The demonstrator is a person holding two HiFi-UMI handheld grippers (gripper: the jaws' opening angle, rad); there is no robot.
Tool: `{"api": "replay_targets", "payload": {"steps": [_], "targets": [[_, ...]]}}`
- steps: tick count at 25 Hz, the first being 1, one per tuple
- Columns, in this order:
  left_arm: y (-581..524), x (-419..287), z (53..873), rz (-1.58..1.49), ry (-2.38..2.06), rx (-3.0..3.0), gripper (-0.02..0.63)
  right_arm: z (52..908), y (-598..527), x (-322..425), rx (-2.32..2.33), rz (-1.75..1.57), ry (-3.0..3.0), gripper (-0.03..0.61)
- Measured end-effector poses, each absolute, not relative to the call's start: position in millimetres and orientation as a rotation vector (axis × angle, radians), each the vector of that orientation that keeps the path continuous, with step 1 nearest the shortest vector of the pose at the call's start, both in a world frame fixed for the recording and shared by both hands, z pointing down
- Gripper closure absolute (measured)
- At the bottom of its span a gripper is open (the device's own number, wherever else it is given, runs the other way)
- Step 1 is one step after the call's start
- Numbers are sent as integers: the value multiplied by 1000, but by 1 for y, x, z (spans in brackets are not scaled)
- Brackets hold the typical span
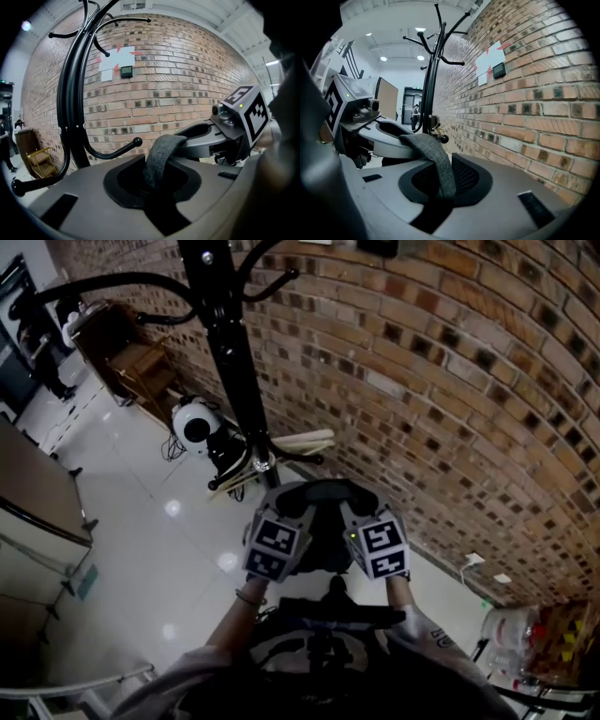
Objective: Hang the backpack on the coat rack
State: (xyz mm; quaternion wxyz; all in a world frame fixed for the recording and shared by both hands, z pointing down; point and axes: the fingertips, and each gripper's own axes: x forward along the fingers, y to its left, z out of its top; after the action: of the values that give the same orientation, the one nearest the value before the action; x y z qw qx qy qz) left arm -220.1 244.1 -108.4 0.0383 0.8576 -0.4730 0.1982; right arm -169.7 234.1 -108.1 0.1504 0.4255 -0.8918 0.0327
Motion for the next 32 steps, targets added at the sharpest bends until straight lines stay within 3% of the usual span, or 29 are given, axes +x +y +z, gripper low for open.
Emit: {"api": "replay_targets", "payload": {"steps": [32], "targets": [[187,-250,-101,463,-1945,2159,532,-105,155,-233,301,-283,-2729,508]]}}
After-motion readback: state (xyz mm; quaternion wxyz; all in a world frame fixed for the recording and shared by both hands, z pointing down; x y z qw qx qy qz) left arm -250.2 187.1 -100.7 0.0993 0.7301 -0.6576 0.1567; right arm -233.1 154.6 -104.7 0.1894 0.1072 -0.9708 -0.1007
